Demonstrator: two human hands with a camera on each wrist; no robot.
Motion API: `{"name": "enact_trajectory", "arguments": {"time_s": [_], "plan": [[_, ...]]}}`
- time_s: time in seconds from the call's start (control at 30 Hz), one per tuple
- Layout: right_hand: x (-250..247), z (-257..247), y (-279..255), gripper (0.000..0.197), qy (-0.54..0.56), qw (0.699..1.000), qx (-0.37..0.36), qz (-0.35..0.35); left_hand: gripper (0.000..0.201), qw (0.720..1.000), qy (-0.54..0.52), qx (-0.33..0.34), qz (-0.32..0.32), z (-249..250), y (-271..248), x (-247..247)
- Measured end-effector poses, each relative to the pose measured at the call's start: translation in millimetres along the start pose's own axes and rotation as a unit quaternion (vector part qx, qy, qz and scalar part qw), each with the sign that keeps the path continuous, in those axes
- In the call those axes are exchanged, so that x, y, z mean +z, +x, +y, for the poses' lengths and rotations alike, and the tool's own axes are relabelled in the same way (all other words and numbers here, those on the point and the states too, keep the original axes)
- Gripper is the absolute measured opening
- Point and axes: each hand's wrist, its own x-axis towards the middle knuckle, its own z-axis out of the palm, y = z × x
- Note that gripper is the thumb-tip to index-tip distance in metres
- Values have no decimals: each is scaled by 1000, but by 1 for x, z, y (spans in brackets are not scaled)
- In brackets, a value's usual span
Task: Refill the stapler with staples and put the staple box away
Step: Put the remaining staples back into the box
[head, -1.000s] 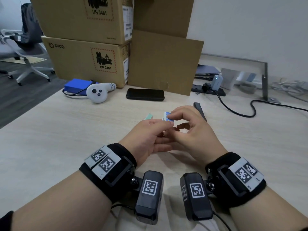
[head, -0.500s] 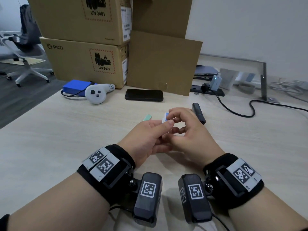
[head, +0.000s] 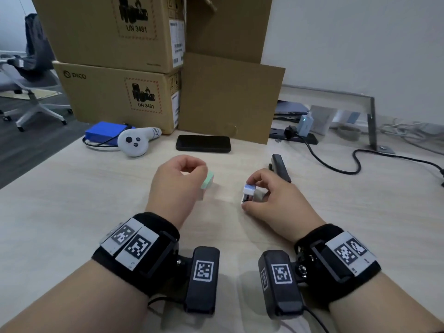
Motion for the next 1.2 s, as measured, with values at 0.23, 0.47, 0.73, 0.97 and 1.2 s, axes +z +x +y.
{"name": "enact_trajectory", "arguments": {"time_s": [0.23, 0.47, 0.73, 0.97, 1.2], "plan": [[1, 5, 2, 25, -14, 1000, -2, -2, 19, 989, 116, -67, -60, -9, 4, 0], [-3, 5, 5, 5, -16, 975, -70, 210, 24, 979, 169, -59, -101, -6, -5, 6], [-5, 15, 8, 38, -35, 988, 94, 117, 45, 941, 276, -49, -188, -1, -7, 3], [-3, 14, 8, 28, -15, 990, 98, 97, 55, 912, 357, 1, -202, -7, 1, 2], [0, 6, 6, 8, -15, 990, 84, 116, 63, 903, 381, 11, -201, -13, 4, 5]]}}
